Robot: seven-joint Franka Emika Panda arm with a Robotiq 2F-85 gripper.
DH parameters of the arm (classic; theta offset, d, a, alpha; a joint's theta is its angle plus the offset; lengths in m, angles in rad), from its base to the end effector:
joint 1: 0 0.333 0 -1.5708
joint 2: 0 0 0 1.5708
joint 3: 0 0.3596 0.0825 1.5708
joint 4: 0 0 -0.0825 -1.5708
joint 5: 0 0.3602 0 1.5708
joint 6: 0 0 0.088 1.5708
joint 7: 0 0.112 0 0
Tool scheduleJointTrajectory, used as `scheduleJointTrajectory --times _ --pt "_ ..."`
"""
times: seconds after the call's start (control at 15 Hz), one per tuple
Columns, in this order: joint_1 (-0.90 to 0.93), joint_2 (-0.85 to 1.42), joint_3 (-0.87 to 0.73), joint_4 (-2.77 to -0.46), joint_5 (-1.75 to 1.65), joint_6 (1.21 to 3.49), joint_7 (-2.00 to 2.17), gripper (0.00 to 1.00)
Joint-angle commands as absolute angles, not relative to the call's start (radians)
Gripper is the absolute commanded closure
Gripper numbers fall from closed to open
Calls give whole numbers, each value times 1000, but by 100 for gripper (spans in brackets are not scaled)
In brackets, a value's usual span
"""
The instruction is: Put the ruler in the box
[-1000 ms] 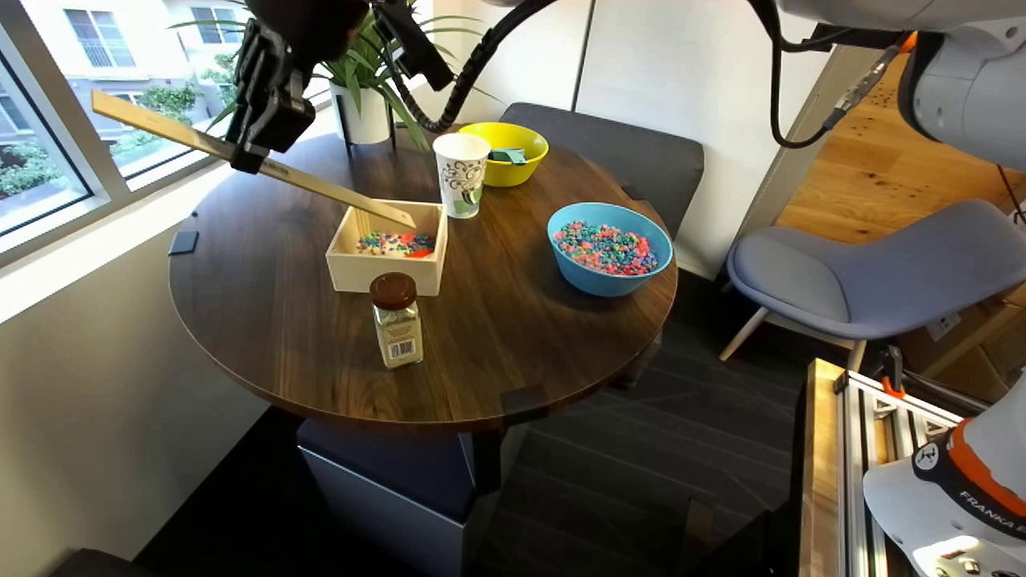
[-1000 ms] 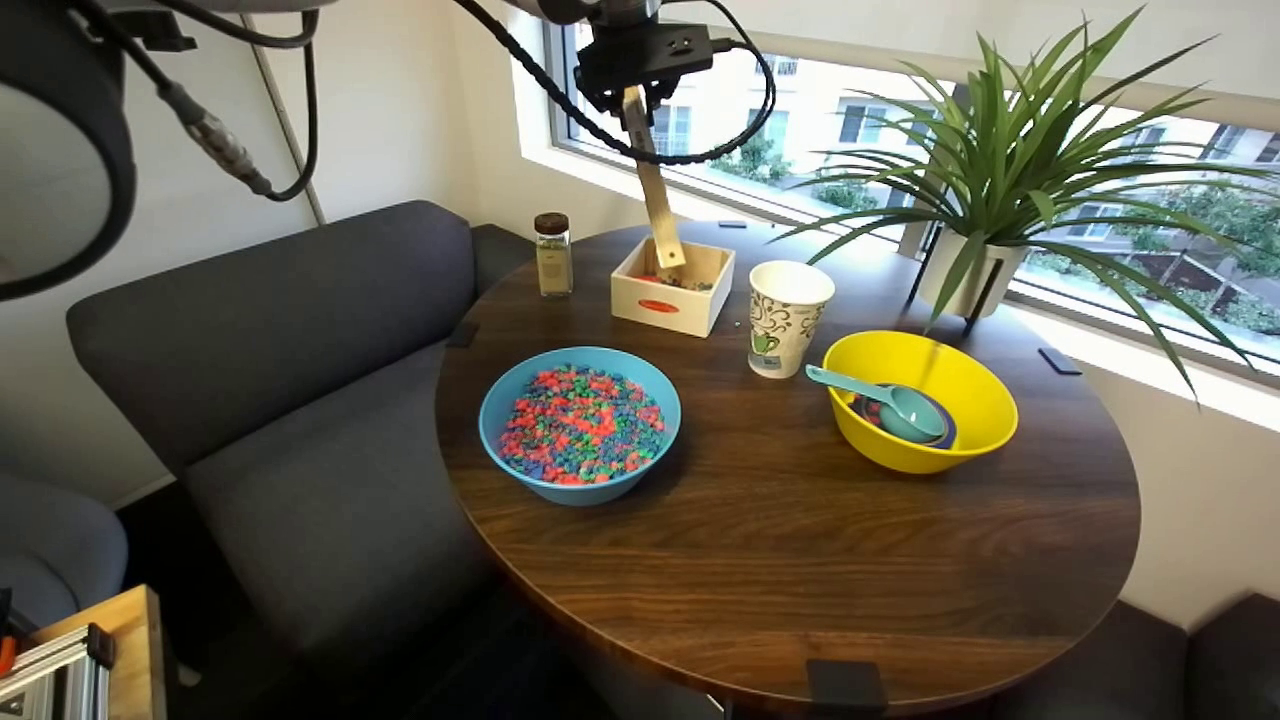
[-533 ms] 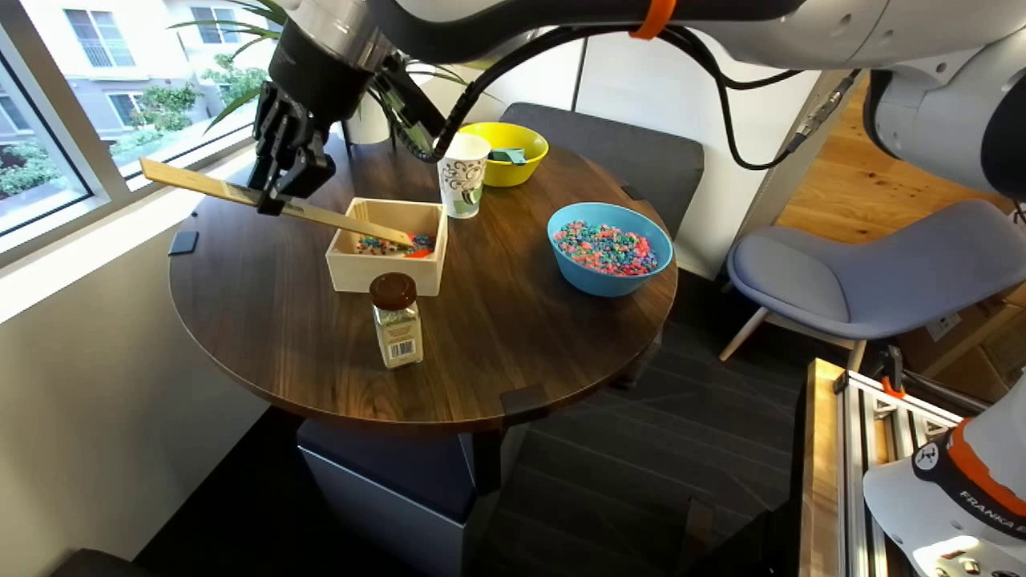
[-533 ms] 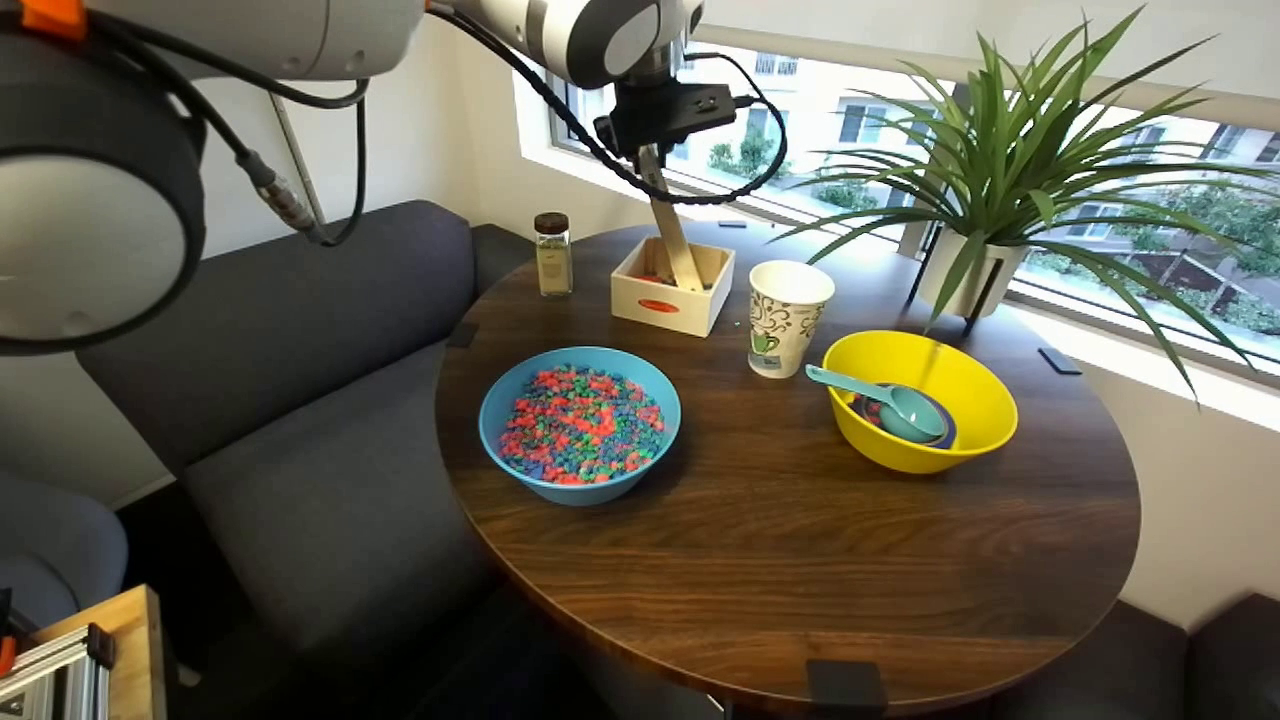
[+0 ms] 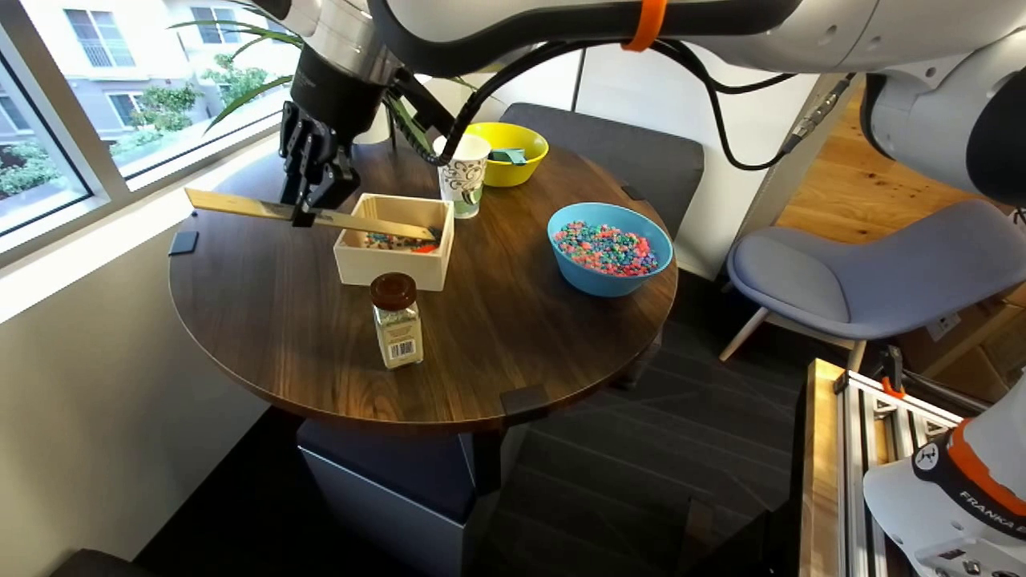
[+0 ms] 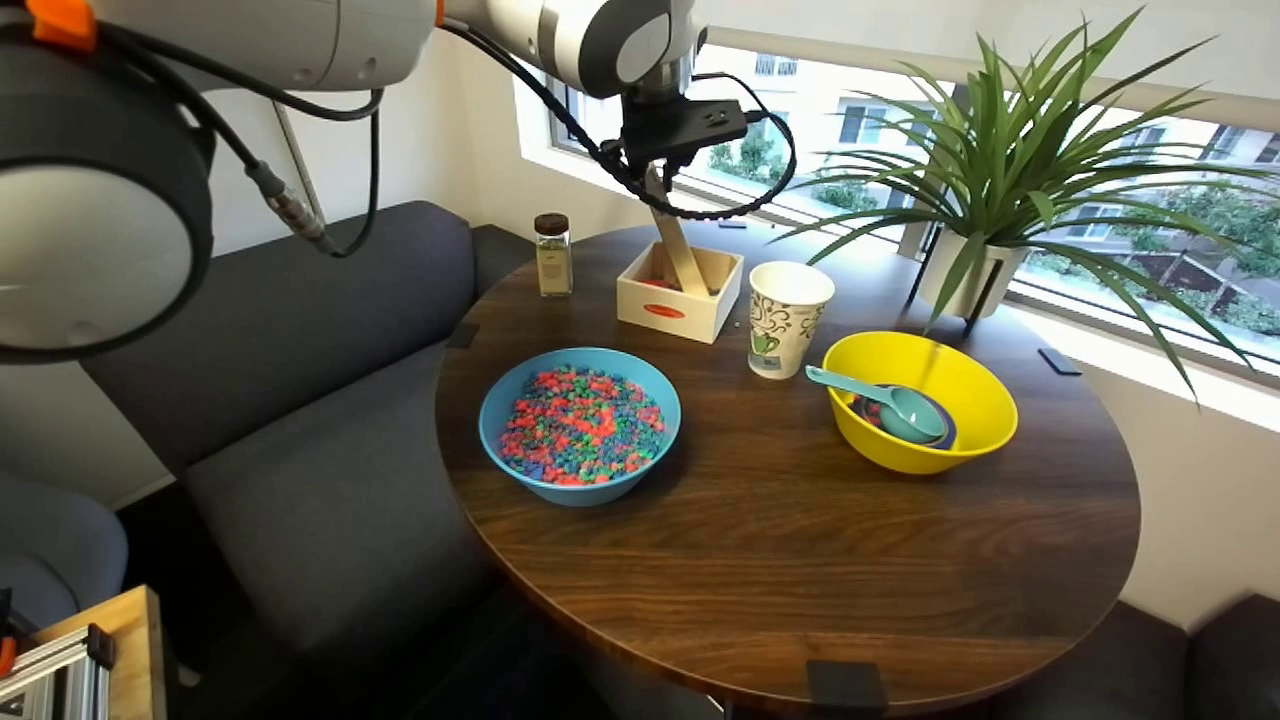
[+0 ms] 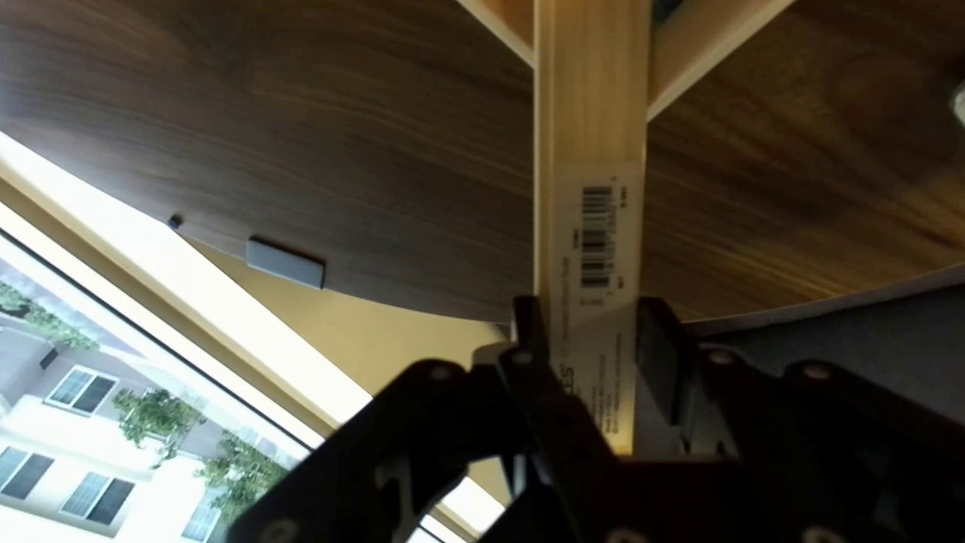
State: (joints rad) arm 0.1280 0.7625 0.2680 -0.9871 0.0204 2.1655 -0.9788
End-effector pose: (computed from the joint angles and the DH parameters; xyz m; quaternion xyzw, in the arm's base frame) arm 0.7679 0.2264 0.4981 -0.7868 -0.5703 -0.2346 0.0250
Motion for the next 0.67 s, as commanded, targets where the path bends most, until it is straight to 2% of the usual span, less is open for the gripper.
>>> scheduleJointTrajectory --times 0.0,0.07,0.4,0.47,0.6 --pt "154 775 237 -943 -16 2069 -938 40" --pt "157 777 233 -934 -16 2052 -928 38" --pt "171 781 213 -890 -15 2018 -856 3" --pt "174 779 206 -881 -16 2020 -834 0" --pt "172 771 199 -852 -5 2030 -781 0"
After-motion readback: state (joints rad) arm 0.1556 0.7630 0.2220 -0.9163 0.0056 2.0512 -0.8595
